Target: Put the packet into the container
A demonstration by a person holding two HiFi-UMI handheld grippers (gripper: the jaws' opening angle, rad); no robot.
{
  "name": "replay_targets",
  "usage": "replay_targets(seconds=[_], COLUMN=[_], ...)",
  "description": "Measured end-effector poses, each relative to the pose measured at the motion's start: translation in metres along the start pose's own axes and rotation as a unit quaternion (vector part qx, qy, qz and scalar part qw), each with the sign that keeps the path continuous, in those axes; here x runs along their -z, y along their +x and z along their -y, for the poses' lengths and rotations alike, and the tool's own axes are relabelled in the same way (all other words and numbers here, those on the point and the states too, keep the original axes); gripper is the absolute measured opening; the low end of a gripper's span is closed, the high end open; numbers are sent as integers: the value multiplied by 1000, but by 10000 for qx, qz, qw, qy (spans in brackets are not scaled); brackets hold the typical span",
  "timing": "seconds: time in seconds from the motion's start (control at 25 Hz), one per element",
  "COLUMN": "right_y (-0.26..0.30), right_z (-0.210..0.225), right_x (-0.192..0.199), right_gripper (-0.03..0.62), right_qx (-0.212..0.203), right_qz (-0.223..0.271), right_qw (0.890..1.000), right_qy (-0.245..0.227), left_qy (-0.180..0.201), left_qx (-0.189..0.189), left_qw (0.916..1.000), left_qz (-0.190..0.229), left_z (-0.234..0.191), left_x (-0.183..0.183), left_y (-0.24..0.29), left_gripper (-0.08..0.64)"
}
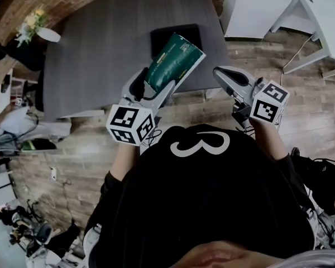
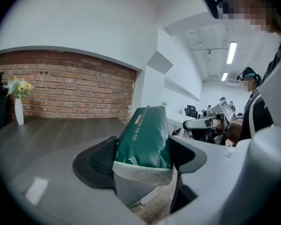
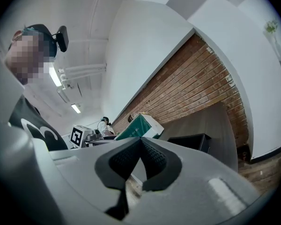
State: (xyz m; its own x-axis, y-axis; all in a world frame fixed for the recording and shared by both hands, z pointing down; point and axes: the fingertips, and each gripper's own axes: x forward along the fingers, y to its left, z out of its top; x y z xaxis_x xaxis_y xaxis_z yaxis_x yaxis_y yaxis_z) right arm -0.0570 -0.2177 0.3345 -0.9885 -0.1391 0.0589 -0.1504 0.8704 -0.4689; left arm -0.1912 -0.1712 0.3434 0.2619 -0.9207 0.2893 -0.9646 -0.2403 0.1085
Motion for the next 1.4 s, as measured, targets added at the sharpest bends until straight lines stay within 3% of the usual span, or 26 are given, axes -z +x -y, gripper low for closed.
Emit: replay_targets(seconds=[0.2, 0.64, 0.92, 1.2, 1.4], right_y=[0, 17, 26, 31, 28], right_z=[14, 63, 96, 122, 131], right_x=[-13, -22, -23, -24, -15], right_gripper=[2, 2, 2, 2, 2], right_qx=[88, 508, 790, 1064, 1208], right_qz=[98, 181, 187, 179, 114], right_qw=[9999, 9983, 9958, 9922, 9894], right_qy=[-67, 204, 427, 629, 794], left_qy=[438, 1205, 1704, 2242, 2372], left_qx=[29, 539, 1058, 1661, 1911], left_qw=[9990, 9912, 9784, 9568, 9463], left_qz=[82, -133, -496, -812, -1083], left_z=[-14, -54, -75, -88, -92], left_x=[-19, -40, -30, -7, 15], left_y=[15, 77, 125, 156, 167], left_gripper=[373, 373, 373, 373, 373])
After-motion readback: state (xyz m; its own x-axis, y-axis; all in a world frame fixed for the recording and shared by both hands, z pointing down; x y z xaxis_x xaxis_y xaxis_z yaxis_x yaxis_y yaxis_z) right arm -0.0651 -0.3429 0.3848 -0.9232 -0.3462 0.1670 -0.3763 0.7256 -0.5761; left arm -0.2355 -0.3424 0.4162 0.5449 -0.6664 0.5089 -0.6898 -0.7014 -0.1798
